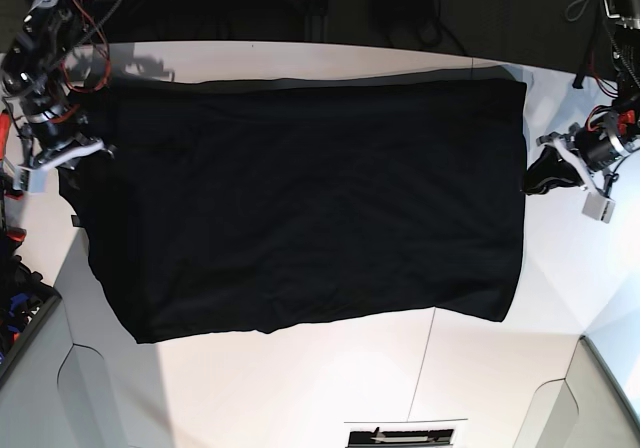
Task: Layout the t-shirt on the table in an organized manner, then fold the t-shirt properly
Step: 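Pull the shirt edge with both grippers away from each other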
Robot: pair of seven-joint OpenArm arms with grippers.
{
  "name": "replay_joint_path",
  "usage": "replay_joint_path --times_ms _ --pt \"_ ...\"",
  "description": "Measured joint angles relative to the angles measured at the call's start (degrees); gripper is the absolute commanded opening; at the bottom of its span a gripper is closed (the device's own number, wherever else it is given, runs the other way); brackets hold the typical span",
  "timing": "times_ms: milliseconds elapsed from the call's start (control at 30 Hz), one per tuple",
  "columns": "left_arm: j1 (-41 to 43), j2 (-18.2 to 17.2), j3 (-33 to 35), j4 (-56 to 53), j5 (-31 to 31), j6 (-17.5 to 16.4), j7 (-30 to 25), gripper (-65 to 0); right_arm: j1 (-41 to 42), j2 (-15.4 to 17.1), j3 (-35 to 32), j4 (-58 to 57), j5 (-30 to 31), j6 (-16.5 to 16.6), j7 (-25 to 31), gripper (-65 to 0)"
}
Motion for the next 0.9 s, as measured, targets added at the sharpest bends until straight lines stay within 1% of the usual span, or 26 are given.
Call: replay_joint_path --times_ms 33,100,133,200,267,333,433,500,600,667,733,800,900 --pt "-1.5 0.0 1.7 -2.2 -0.1 0.0 -0.1 -60.7 0.8 0.1 -1.1 -2.2 -1.3 0.0 1.3 -65.0" --pt "-4.1 0.1 5.0 -6.7 1.6 -0.1 -3.0 -60.7 2.4 0.2 -2.6 -6.7 -3.5 -0.2 2.1 -65.0" --pt "-5.5 0.2 6.5 -9.0 3.0 -0.1 -4.3 -60.7 3.1 0.2 -3.0 -8.7 -3.5 0.1 4.4 -65.0" --pt "-8.4 0.5 9.1 -13.7 4.2 -0.7 -7.0 -60.8 5.3 0.8 -3.5 -13.0 -4.0 0.2 6.6 -65.0" --pt "-12.2 1.4 10.9 -17.8 5.9 -1.2 -8.1 -61.3 7.9 1.3 -3.8 -17.1 -3.9 0.2 8.0 -65.0" --pt "-15.7 2.7 12.4 -21.2 7.5 -1.0 -8.5 -63.3 10.3 2.1 -3.8 -20.3 -3.5 0.3 8.7 -65.0" --pt "-19.0 4.5 12.9 -24.9 8.9 -1.2 -9.6 -63.5 13.1 3.3 -3.8 -23.1 -4.1 0.6 8.2 -65.0" --pt "-20.8 5.0 13.0 -27.0 10.1 -1.6 -10.5 -63.5 14.6 3.9 -3.8 -23.9 -4.9 0.2 7.6 -65.0" --pt "-24.3 5.5 13.1 -29.7 13.6 -1.5 -11.6 -63.5 17.0 4.0 -3.8 -24.8 -7.1 -0.3 6.5 -65.0" --pt "-26.0 5.6 13.1 -30.6 14.5 -0.9 -11.4 -63.5 18.6 4.0 -3.9 -25.4 -7.3 -0.5 5.7 -65.0" --pt "-27.0 5.6 13.2 -30.7 15.0 -0.5 -10.4 -63.4 19.4 4.2 -4.1 -25.4 -5.4 -0.5 5.4 -65.0" --pt "-27.5 5.4 13.2 -30.7 14.4 -0.5 -9.5 -63.2 19.7 4.7 -4.2 -25.1 -2.9 -0.3 3.6 -65.0" --pt "-27.3 3.5 13.3 -28.4 8.7 0.0 -8.3 -62.3 19.3 4.8 -4.1 -21.7 -1.6 0.2 -0.2 -65.0"
